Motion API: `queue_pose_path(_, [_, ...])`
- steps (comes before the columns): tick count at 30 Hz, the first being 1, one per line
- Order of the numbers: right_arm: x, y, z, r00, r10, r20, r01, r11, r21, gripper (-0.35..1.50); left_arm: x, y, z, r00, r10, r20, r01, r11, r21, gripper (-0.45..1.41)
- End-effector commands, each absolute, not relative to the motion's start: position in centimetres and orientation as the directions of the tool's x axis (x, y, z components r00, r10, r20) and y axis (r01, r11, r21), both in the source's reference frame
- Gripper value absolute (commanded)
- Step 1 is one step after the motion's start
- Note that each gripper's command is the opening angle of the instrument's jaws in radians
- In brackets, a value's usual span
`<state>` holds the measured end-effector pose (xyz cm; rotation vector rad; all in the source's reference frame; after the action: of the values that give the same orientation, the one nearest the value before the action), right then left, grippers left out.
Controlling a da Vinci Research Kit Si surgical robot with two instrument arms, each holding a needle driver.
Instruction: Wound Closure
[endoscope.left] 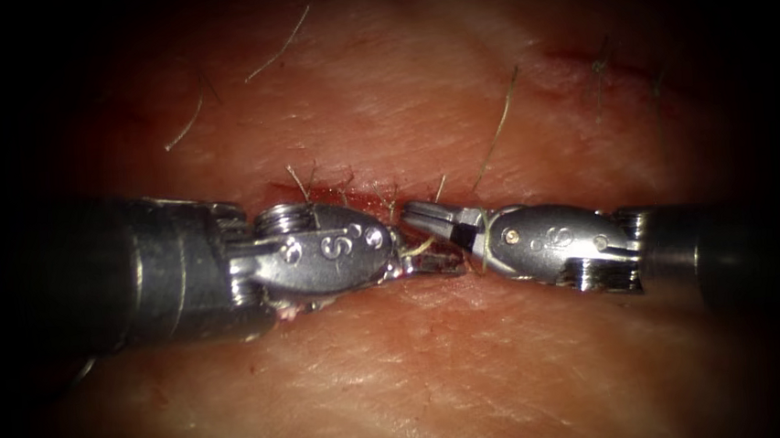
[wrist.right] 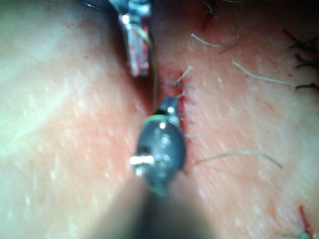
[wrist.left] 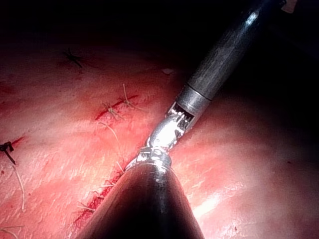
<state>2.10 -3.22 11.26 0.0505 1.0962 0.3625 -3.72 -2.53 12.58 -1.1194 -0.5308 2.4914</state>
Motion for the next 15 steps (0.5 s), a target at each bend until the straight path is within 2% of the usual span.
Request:
queue_pose_path(1, [2.18, -3.29, 11.31, 0.412, 0.31, -0.857, -0.246, 0.943, 0.223, -0.35, -3.77, -2.52, 12.63, -0.634, 0.458, -0.622, -0.16, -0.865, -0.475, -0.45])
queue_pose_path(15, [2.17, -3.4, 11.27, 0.426, 0.302, -0.853, -0.191, 0.951, 0.242, -0.35, -3.52, -2.41, 12.64, -0.789, 0.362, -0.497, -0.088, -0.867, -0.491, -0.45])
